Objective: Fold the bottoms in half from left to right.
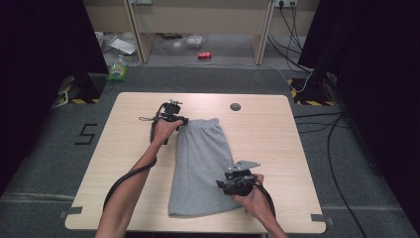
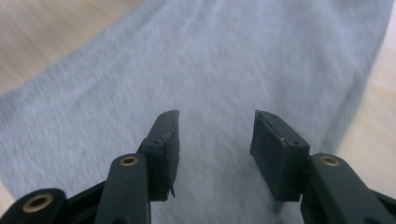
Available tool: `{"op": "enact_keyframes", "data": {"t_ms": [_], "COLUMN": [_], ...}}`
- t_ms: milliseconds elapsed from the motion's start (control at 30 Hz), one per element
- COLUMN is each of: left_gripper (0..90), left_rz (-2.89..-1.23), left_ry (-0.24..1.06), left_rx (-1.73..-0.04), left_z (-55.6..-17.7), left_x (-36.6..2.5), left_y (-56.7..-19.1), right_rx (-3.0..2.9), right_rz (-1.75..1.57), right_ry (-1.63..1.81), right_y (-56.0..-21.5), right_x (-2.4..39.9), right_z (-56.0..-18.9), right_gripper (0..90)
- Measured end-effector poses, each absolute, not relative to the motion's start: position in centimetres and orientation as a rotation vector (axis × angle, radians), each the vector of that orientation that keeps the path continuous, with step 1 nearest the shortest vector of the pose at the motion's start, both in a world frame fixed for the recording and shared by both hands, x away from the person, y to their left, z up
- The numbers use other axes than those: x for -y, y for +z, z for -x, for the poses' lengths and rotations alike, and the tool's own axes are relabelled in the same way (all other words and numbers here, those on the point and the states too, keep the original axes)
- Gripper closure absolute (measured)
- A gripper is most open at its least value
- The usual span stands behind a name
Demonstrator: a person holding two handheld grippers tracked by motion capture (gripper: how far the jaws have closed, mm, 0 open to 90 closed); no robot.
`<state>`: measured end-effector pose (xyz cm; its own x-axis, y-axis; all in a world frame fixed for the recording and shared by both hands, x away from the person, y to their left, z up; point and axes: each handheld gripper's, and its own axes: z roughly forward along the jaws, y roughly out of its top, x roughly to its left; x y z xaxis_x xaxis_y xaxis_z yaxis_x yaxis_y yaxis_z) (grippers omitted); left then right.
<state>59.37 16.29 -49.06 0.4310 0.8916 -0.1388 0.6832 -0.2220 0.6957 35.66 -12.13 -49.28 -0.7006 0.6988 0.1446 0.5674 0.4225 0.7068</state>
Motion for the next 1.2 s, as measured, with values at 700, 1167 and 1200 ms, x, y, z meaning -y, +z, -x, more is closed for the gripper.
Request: {"op": "enact_keyframes", "data": {"t_ms": [700, 1167, 1200], "left_gripper": [53.7, 46.2, 45.7], "left_rz": [-1.906, -1.897, -1.889], "left_ry": [0.381, 0.306, 0.296], "left_rx": [-1.34, -1.364, -1.37], "left_z": [-58.9, -58.1, -58.1], "left_x": [-17.0, -17.8, -17.8], "left_y": [-48.0, -48.0, -48.0], "right_rx": [-2.422, -2.368, -2.369], "right_rz": [-1.135, -1.132, -1.138], "right_ry": [1.14, 1.174, 1.17], "right_y": [-48.2, -46.7, -46.7], "right_x": [15.9, 13.9, 13.8], "right_z": [-33.1, -40.7, -41.0], "right_gripper": [38.5, 38.2, 38.2]}}
